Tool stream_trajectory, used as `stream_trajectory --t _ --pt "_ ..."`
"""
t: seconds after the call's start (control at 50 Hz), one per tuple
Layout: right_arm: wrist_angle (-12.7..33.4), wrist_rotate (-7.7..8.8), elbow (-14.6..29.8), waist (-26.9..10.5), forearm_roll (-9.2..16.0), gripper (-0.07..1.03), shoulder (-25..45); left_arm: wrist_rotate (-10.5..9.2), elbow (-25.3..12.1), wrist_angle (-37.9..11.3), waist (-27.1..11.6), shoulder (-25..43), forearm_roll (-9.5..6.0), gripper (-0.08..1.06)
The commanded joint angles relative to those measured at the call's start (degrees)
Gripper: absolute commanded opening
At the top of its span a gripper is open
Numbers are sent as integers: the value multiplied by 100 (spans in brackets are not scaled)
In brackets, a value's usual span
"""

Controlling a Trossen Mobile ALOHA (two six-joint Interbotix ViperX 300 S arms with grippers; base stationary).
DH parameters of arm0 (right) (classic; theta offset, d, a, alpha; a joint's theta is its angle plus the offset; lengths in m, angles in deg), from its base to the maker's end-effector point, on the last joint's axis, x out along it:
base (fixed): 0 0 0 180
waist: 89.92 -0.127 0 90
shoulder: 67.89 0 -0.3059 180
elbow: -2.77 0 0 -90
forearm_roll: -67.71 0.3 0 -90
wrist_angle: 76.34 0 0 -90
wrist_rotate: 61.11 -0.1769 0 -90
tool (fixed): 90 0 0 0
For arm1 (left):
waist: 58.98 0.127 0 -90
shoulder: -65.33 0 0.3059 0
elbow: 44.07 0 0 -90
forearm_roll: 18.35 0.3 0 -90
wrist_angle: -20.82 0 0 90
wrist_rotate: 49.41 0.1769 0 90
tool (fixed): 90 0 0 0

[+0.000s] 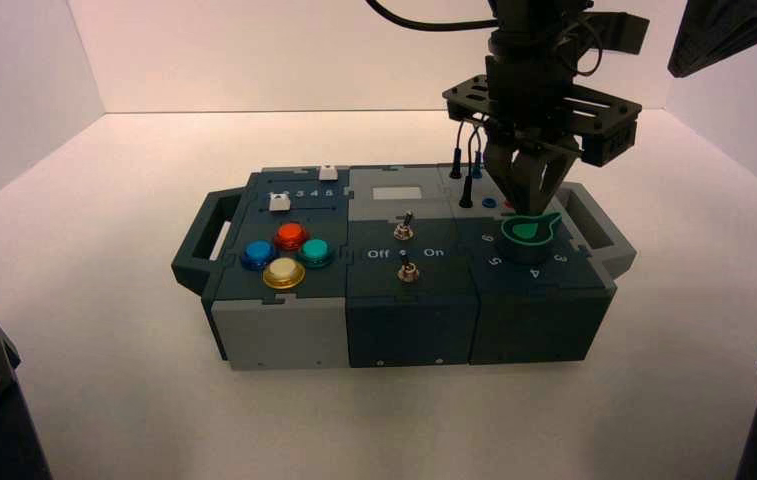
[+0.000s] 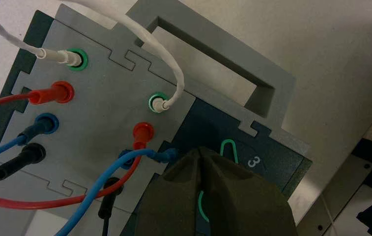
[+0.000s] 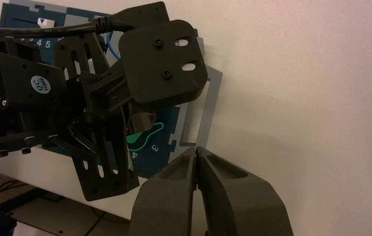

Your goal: Turn the knob to position 2.

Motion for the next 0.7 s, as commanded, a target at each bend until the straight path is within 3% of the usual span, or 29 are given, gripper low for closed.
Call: stream_trajectory --t 0.02,0.32,0.7 --pt "-18 0 167 0 0 -2 0 26 -149 -18 -70 -79 -18 -3" --pt "-26 -9 167 9 0 -2 -9 18 -167 -26 -35 -44 35 -3" --pt "-18 -26 158 0 9 -2 -105 26 123 -44 422 -396 149 -3"
